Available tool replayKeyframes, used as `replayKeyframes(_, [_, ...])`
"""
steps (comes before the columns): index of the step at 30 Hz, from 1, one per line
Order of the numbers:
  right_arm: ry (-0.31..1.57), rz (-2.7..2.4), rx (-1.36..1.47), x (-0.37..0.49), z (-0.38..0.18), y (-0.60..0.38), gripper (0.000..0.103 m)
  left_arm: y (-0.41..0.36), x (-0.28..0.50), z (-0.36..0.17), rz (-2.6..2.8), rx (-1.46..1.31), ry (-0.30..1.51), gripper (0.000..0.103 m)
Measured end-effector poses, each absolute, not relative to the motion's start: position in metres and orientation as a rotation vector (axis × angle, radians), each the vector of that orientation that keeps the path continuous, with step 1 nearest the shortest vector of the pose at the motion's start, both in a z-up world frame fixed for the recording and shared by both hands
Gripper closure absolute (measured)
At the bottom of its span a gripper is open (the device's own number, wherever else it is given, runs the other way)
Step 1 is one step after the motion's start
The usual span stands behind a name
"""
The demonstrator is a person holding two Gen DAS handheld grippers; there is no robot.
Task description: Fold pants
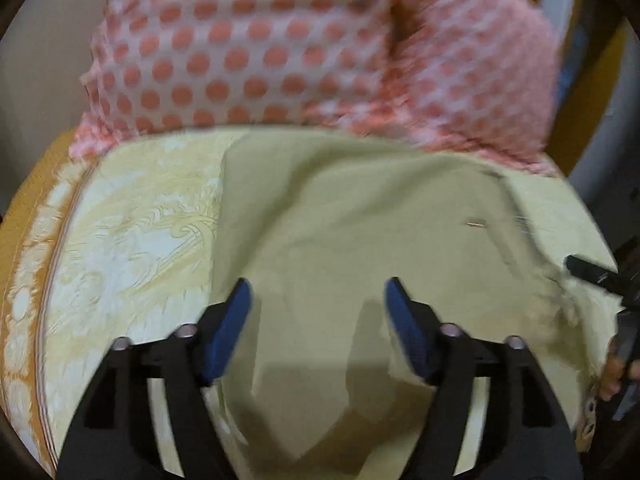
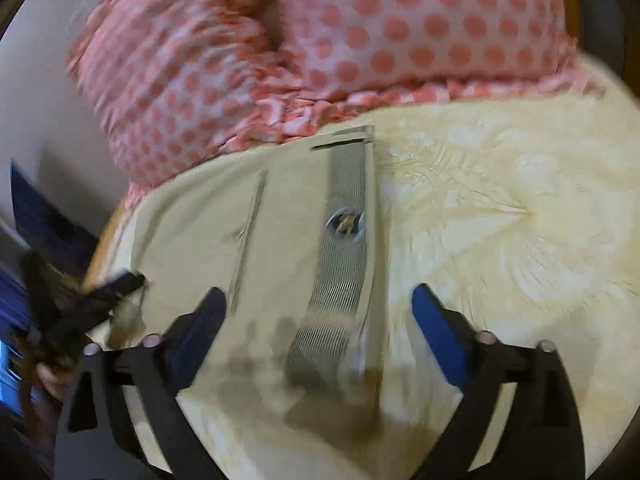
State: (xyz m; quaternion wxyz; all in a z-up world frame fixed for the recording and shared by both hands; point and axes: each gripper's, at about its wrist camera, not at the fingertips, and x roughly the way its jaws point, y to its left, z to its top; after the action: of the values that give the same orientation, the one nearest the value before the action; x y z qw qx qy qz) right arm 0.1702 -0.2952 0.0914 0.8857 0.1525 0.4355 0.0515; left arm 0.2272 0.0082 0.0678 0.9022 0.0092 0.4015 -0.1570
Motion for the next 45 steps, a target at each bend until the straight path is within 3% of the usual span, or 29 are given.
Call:
replayKeyframes(2, [0.872, 0.047, 0.188, 0.133, 0.092, -0.259, 0.001, 0.011, 0.182, 0.077, -0.286, 0.057, 0.745, 0.008])
replayKeyframes(5, [0.825, 0.011, 0.079, 0.091, 0.082, -0.223, 0.001, 0.012, 0.127, 0.07, -0.223, 0.085, 0.719, 0.002])
replayKeyframes(13, [0.834, -0.007, 0.064, 0.061, 0.058, -0.188, 0.001, 0.016, 0.084, 0.026, -0.088, 0.053, 0.793, 0.002])
replayKeyframes(20, [0.797, -0.045, 0.048, 0.054, 0.052, -0.176, 0.001, 0.016, 0.072, 0.014, -0.079, 0.059, 0.749, 0.002])
replayKeyframes(45, [0.76, -0.046, 0.045, 0.051, 0.051, -0.176, 0.001, 0.02, 0.063, 0.01, -0.095, 0.057, 0.682, 0.002])
